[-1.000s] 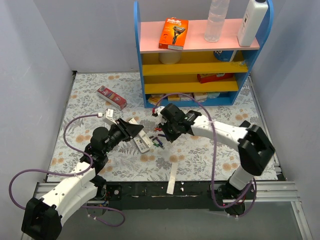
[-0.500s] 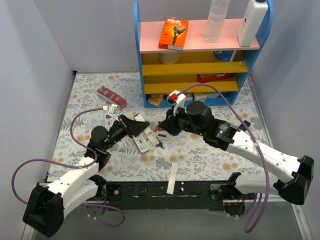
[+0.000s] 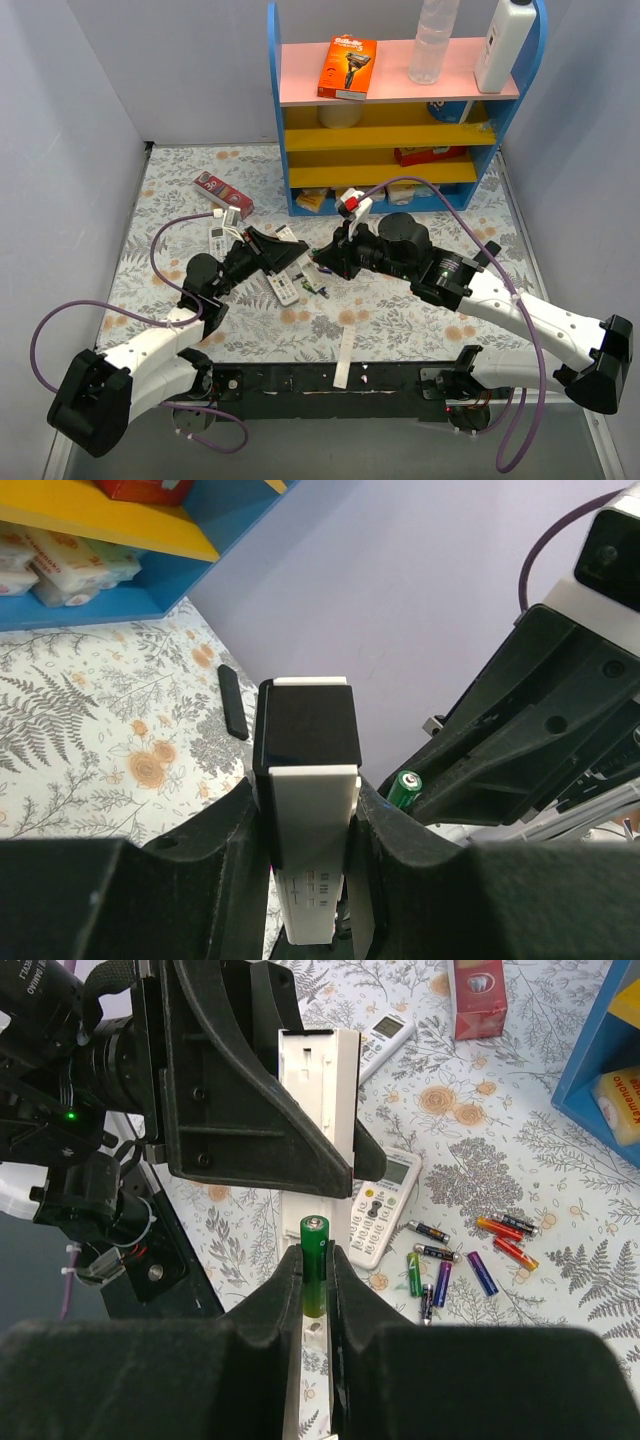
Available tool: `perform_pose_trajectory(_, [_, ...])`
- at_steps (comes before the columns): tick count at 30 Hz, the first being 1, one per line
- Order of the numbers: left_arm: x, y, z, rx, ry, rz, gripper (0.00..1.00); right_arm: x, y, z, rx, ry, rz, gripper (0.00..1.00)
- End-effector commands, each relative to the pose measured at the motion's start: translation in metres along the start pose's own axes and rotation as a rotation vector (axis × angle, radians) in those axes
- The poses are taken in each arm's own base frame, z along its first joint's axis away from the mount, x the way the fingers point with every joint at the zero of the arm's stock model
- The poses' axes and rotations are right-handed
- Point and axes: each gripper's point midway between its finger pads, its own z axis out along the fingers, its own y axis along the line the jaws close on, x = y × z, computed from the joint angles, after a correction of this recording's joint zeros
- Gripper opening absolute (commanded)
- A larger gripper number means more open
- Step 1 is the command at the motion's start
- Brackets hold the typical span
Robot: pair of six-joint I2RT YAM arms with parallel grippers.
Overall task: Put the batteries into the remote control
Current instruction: Load the battery into the remote control.
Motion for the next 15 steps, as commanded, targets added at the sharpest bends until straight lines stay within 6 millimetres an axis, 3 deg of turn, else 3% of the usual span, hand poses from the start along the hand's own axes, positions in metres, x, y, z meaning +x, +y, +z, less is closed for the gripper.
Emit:
perform_pose_trajectory(1, [-0.014, -0.03, 0.005, 0.11, -0.038, 0.05, 0.0, -0.023, 0.008, -0.005, -0.028, -0.086, -0.027, 0.01])
perform_pose_trajectory(15, [-0.018, -0.036, 0.007, 0.143, -0.069, 0.021, 0.0, -0.009, 0.013, 0.008, -0.051, -0.059, -0.014, 0.01])
